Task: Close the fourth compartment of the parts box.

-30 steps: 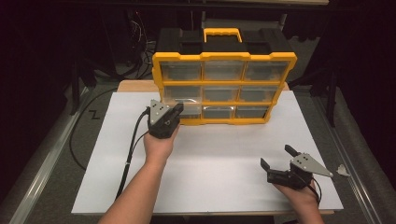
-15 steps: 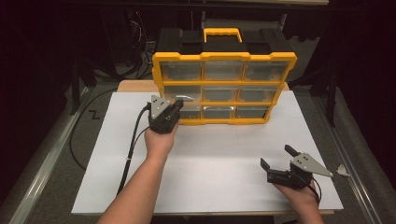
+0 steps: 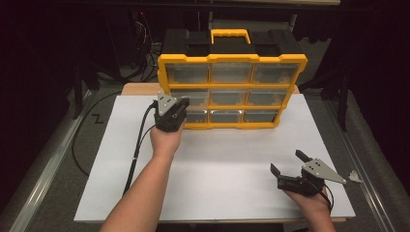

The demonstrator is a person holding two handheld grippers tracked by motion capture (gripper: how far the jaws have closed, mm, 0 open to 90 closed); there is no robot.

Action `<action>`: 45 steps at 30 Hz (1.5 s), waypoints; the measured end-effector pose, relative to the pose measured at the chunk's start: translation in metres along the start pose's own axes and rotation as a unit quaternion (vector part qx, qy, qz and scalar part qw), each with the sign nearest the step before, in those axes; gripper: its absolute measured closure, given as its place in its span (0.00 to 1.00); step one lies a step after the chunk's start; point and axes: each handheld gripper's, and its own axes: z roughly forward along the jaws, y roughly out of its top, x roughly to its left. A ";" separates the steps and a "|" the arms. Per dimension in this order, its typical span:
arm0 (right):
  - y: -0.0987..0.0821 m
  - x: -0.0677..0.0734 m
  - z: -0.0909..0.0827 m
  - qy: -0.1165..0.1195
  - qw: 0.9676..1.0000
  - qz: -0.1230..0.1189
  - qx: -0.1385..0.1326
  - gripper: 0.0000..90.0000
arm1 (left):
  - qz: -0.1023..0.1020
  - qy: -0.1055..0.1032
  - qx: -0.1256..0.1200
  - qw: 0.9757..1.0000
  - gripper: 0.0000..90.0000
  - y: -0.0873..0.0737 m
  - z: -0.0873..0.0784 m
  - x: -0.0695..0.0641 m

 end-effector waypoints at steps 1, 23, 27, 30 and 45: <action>0.000 0.000 0.000 0.000 1.000 0.000 0.001 0.01 | 0.001 0.001 0.001 1.000 1.00 0.001 0.002 0.001; -0.002 -0.002 0.001 0.006 1.000 0.008 0.001 0.01 | -0.002 0.017 0.005 1.000 1.00 0.005 0.016 0.010; -0.001 -0.001 0.001 0.006 1.000 0.007 0.001 0.01 | -0.005 0.016 0.008 1.000 1.00 0.005 0.014 0.010; -0.001 -0.001 0.001 0.005 1.000 0.007 0.001 0.01 | -0.002 0.015 0.013 1.000 1.00 0.004 0.012 0.010; -0.001 0.001 0.000 0.006 1.000 0.005 0.003 0.01 | -0.003 -0.010 0.017 1.000 1.00 -0.025 -0.019 0.010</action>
